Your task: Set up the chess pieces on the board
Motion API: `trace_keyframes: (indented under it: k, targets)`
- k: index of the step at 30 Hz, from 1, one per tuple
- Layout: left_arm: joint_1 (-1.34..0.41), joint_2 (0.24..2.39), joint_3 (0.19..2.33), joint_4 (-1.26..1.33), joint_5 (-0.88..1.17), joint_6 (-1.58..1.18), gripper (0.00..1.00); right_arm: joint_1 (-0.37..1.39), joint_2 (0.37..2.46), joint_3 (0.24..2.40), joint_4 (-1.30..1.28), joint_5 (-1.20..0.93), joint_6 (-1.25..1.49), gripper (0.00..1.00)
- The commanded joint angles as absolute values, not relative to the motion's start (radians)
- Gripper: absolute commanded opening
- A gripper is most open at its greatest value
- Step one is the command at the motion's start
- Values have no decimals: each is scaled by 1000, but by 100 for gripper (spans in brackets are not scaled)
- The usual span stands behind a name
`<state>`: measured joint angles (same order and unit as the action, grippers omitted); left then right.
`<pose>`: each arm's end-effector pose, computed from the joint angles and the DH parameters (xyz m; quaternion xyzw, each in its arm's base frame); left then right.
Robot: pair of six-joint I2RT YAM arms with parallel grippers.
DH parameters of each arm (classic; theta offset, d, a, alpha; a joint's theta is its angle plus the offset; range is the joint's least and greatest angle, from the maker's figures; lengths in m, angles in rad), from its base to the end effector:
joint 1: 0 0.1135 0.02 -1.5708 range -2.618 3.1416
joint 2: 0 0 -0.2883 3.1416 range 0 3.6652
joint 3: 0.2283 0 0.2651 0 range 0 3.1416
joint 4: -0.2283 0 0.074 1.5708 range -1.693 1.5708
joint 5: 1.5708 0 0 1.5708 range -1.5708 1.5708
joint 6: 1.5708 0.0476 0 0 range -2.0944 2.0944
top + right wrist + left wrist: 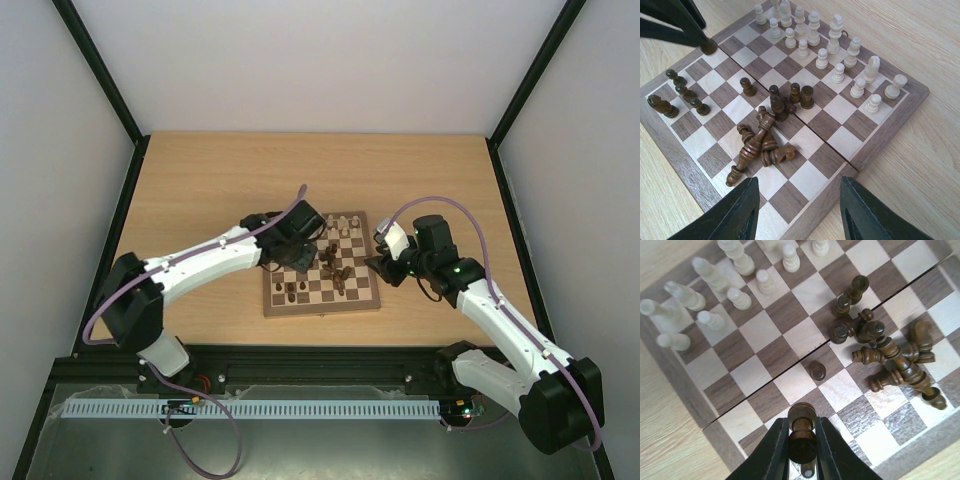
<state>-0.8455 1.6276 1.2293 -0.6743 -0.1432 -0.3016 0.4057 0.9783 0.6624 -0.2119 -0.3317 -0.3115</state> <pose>0.2409 -0.2615 0.2501 0.2427 0.9359 -0.0752 0.2442 0.2014 0.1034 0.2695 -0.3771 0.7719 0.1661 0.4841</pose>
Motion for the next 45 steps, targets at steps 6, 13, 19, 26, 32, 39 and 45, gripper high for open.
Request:
trace_keyframes:
  k: [6,13,19,26,32,39,45]
  targets:
    - [-851,1451,1114,-813,-173,-427,15,402,977,653,-236,-344,-327,45]
    - [-873,1365,999,-840,-105,-483,16,402,980,654,-235,-348,-327,45]
    - [-926,1373,922,-791,-79,-529,16,402,982,653,-234,-348,-327,45]
    - [-934,1398,903,-744,-92,-537,16,402,986,653,-236,-350,-328,46]
    - [-933,1421,893,-711,-103,-523,16,402,989,651,-235,-348,-330,45]
    - [-927,1449,878,-686,-98,-513,16,402,995,651,-236,-348,-331,45]
    - [-919,1453,865,-681,-104,-506,16,402,998,651,-236,-347,-331,46]
